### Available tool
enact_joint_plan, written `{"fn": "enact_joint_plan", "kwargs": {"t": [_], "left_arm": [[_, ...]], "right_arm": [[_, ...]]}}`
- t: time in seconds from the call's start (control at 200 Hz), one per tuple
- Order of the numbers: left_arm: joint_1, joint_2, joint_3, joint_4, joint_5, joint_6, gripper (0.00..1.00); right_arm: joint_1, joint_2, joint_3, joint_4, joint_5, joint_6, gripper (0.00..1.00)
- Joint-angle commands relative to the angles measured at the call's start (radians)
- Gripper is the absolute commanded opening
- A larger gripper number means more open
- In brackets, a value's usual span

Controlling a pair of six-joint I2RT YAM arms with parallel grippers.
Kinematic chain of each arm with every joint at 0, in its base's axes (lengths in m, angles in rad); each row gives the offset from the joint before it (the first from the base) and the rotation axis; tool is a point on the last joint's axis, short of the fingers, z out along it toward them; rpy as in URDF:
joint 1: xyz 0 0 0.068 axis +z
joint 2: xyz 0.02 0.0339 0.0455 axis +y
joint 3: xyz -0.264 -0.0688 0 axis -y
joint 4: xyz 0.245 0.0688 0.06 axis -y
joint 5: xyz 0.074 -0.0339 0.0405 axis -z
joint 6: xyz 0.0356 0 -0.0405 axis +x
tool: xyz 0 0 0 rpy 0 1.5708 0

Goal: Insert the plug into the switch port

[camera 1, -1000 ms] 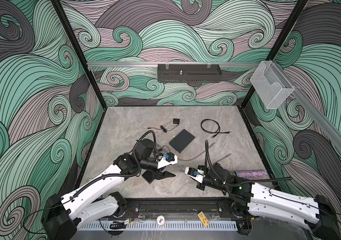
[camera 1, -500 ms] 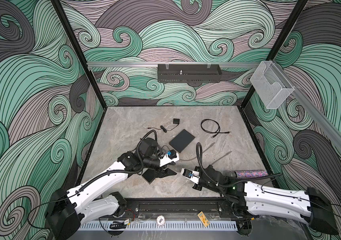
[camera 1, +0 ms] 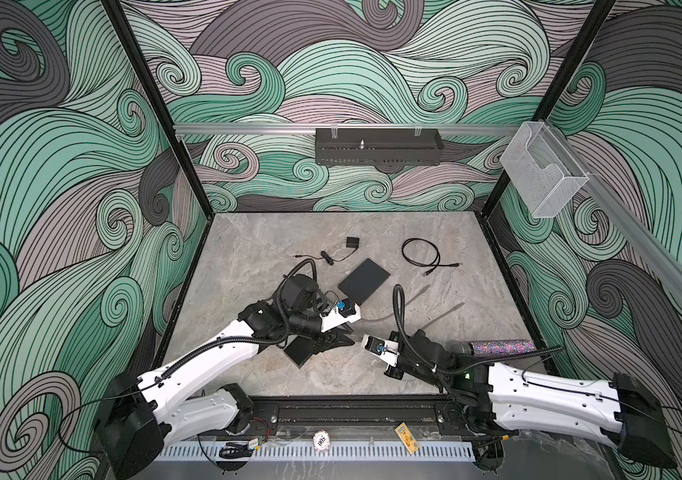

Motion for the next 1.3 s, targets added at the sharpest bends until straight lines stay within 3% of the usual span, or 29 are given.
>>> {"fn": "enact_joint_plan", "kwargs": {"t": [0.0,0.18,0.455,0.53,0.635,0.705,0.931,1.171,1.296], "left_arm": [[-0.009,0.009,0.043,-0.026,-0.009,0.011,0.2],[-0.01,0.024,0.055,-0.044,-0.021,0.016,0.06],[-0.012,0.024,0.059,-0.052,-0.045,0.016,0.03],[-0.011,0.023,0.063,-0.064,-0.058,0.024,0.02],[-0.012,0.006,0.061,-0.079,-0.057,0.048,0.01],[-0.012,-0.018,0.054,-0.082,-0.037,0.068,0.01],[-0.011,-0.129,0.023,-0.088,0.054,0.127,0.0],[-0.012,-0.22,0.003,-0.097,0.077,0.121,0.0],[-0.012,-0.215,0.0,-0.102,0.1,0.121,0.0]], "right_arm": [[0.007,-0.002,0.024,0.027,0.023,0.0,0.0],[0.008,-0.006,0.023,0.025,0.025,0.0,0.0],[0.009,-0.036,0.019,-0.001,-0.039,-0.014,0.0],[0.008,-0.064,0.016,-0.019,-0.071,-0.019,0.15],[0.008,-0.12,0.05,-0.102,-0.157,0.007,0.16],[0.008,-0.16,0.056,-0.122,-0.212,0.035,0.38],[-0.01,-0.247,0.066,-0.145,-0.419,0.13,0.53],[-0.079,-0.224,0.149,-0.213,-0.541,0.208,0.53],[-0.101,-0.188,0.185,-0.23,-0.551,0.23,0.46]]}}
